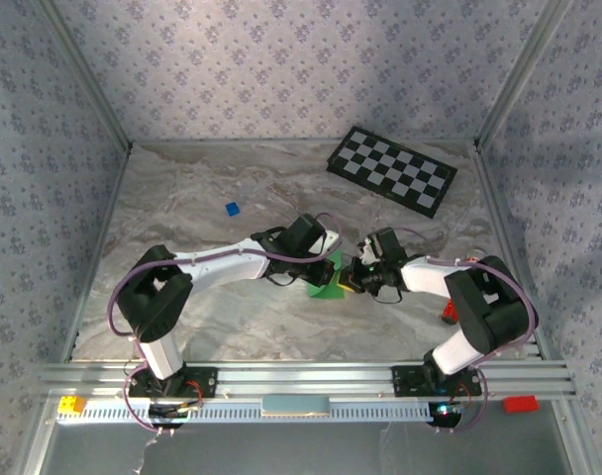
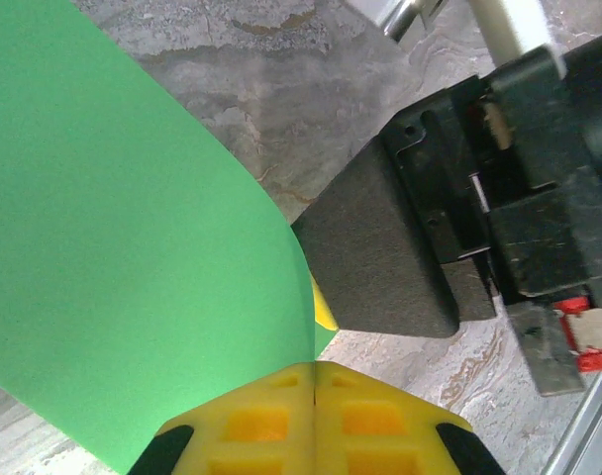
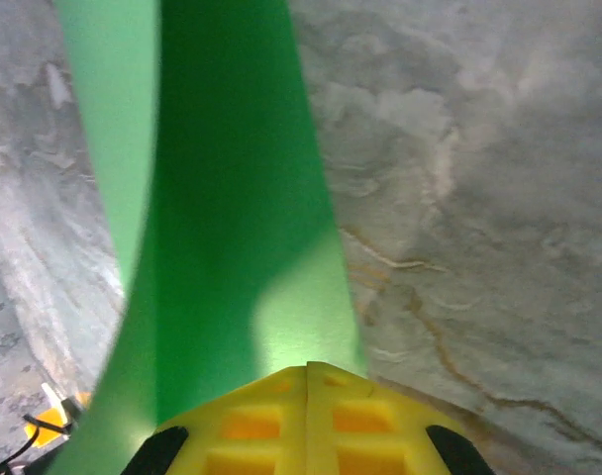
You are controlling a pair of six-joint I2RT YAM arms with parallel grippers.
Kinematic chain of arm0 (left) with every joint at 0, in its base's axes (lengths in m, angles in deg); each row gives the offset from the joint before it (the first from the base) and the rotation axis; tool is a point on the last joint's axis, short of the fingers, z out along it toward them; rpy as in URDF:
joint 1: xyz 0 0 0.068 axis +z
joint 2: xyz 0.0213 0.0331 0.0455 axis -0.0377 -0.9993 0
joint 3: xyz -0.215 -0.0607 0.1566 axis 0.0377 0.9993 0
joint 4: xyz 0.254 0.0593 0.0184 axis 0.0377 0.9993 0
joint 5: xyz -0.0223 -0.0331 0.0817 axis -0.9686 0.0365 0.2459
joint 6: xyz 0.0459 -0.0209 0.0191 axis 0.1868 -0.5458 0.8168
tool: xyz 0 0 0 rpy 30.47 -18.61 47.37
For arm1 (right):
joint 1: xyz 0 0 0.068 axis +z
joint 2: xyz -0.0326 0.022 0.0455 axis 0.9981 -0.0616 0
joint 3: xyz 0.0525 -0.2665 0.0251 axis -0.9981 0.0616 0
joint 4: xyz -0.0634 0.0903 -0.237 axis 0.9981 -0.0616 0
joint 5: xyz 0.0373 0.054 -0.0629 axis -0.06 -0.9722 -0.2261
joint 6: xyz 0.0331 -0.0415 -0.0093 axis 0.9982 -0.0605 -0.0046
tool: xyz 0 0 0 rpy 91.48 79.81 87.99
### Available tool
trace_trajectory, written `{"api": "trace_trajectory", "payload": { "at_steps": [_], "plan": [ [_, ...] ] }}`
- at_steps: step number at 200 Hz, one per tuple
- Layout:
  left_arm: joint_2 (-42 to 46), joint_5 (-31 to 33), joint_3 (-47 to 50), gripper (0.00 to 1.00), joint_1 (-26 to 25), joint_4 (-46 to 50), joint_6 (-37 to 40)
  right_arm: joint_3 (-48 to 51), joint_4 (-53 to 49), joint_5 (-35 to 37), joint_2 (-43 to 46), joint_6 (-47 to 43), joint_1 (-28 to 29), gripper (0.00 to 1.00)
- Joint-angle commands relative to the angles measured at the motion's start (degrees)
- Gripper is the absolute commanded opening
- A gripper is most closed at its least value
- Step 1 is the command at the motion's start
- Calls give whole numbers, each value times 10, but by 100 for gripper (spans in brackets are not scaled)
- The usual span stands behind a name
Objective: Fold a paper plane with a square sheet of paper (pick it up from the middle)
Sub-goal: Fold the triangle a second time at the center of the table.
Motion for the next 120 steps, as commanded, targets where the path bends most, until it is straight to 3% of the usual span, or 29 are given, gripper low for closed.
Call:
{"api": "trace_trajectory", "payload": {
  "at_steps": [1,44,120],
  "plan": [
    [-9,8,5,0,3,5,-10,-21,-65,49,-18,-32,9,0],
    [-22,-38,18,0,31,-22,-35,-16,-80,64,-38,-50,9,0],
    [-45,-24,25,0,57,-38,-39,-47,-131,73,-40,-91,6,0]
  ]
}}
